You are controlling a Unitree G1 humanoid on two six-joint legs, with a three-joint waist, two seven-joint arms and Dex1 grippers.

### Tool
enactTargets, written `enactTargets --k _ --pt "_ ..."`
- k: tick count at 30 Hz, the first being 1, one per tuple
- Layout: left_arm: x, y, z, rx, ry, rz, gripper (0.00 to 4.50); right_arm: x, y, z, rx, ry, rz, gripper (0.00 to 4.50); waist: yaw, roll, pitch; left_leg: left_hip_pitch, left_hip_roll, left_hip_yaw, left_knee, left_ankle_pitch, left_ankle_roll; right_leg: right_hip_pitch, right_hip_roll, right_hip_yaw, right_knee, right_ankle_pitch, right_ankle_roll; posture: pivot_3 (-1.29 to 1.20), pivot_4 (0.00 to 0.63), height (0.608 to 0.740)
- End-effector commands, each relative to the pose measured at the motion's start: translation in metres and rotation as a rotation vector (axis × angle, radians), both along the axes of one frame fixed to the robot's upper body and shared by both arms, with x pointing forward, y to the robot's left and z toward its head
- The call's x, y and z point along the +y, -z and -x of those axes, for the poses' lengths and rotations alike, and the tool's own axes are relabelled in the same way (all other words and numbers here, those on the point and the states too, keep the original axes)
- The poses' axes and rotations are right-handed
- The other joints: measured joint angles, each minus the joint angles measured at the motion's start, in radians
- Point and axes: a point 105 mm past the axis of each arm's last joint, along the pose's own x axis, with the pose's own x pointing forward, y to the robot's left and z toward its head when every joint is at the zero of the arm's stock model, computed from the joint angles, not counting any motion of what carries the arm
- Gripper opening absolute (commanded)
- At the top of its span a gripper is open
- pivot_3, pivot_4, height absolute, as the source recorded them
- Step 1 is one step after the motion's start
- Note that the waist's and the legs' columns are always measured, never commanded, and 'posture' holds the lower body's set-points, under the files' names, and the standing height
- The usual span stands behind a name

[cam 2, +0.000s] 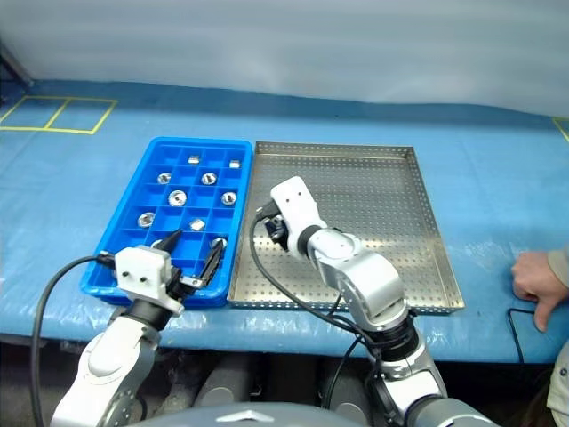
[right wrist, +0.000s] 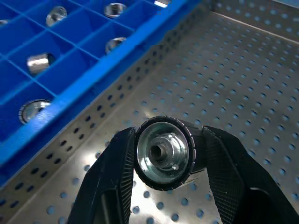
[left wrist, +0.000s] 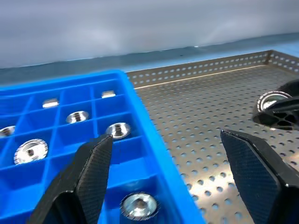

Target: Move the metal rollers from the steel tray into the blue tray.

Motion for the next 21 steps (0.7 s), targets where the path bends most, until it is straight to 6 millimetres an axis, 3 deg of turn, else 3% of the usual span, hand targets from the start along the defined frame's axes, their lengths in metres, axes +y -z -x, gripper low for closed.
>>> enactTargets --k 1,7,12,21 --pt "0.012 -0.025 0.014 -0.101 -0.073 0.033 4.03 0.028 -0.017 0.013 -0.076 -0.158 -0.076 1.85 0.023 0.0 0.0 0.0 0.0 0.0 0.0 0.0 0.0 0.0 -0.001 0.0 0.0 0.0 -0.001 0.51 0.15 0.74" --pt "0.03 -0.029 0.034 -0.101 -0.177 0.0 4.03 0.052 -0.012 0.026 -0.017 -0.264 -0.157 1.85 0.098 0.0 0.0 0.0 0.001 -0.002 0.001 0.0 0.0 0.0 -0.001 -0.003 0.0 -0.003 -0.005 0.59 0.15 0.74" --pt "0.03 -0.029 0.039 -0.097 -0.196 0.021 4.03 0.065 0.0 0.028 0.042 -0.283 -0.164 1.85 0.167 0.0 0.0 -0.001 0.001 -0.002 0.001 -0.001 -0.001 -0.001 -0.001 -0.005 0.0 -0.004 -0.005 0.6 0.15 0.74" --pt "0.013 -0.024 0.03 -0.08 -0.113 0.037 4.03 0.058 0.019 0.024 0.096 -0.254 -0.138 1.85 0.286 -0.001 0.0 -0.002 0.002 -0.002 0.001 -0.002 -0.003 -0.006 0.0 -0.008 -0.001 -0.004 -0.006 0.55 0.15 0.74"
